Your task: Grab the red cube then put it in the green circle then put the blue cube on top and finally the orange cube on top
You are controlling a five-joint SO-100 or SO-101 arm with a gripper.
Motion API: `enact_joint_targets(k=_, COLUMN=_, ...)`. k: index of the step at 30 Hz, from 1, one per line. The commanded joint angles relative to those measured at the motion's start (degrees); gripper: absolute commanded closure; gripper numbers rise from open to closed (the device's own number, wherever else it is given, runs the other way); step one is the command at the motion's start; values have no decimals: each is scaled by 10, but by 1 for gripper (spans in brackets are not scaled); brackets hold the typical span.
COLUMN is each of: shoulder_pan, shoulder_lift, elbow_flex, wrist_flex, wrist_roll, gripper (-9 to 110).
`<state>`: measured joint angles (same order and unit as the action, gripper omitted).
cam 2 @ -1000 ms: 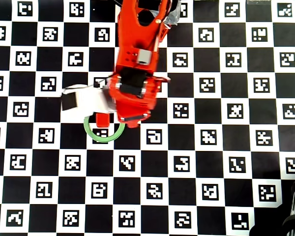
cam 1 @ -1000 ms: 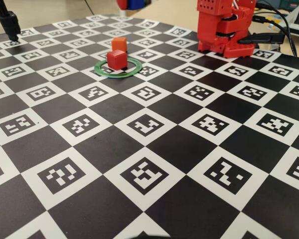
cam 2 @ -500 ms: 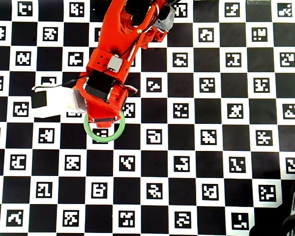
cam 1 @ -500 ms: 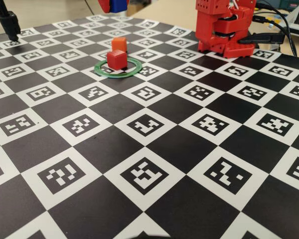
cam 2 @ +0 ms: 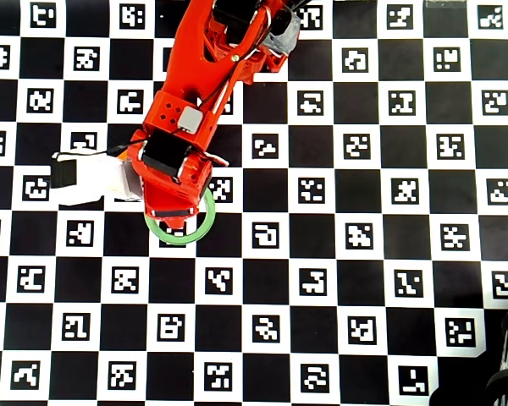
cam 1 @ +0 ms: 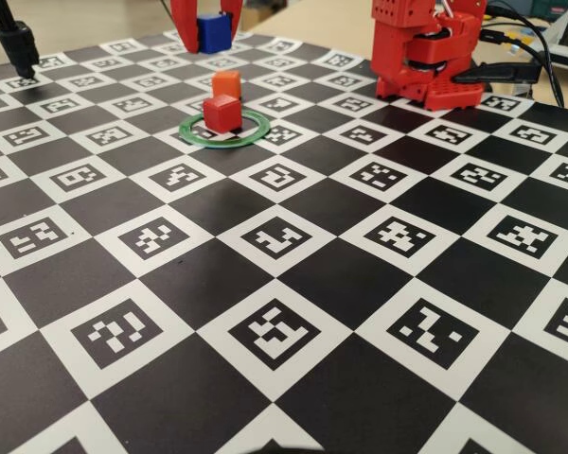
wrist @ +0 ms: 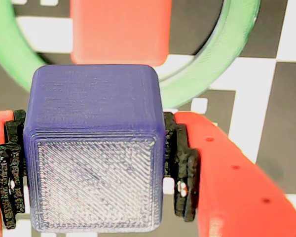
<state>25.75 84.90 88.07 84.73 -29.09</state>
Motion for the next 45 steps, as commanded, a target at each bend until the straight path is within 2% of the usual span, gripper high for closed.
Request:
enact_joint_targets(k=1, shoulder_pan=7, shoulder_lift=45, elbow_flex=11, wrist_flex=-25, wrist_roll=4, gripper=104)
enact_joint_targets(k=20, shoulder_pan=18, shoulder_lift=45, elbow_flex=112, wrist_flex=-126, wrist_roll=4, gripper=104)
enact_joint_targets(k=45, shoulder_pan=2, shoulder_lift=40, elbow_flex=142, wrist_flex=-156, wrist_roll=28, gripper=104)
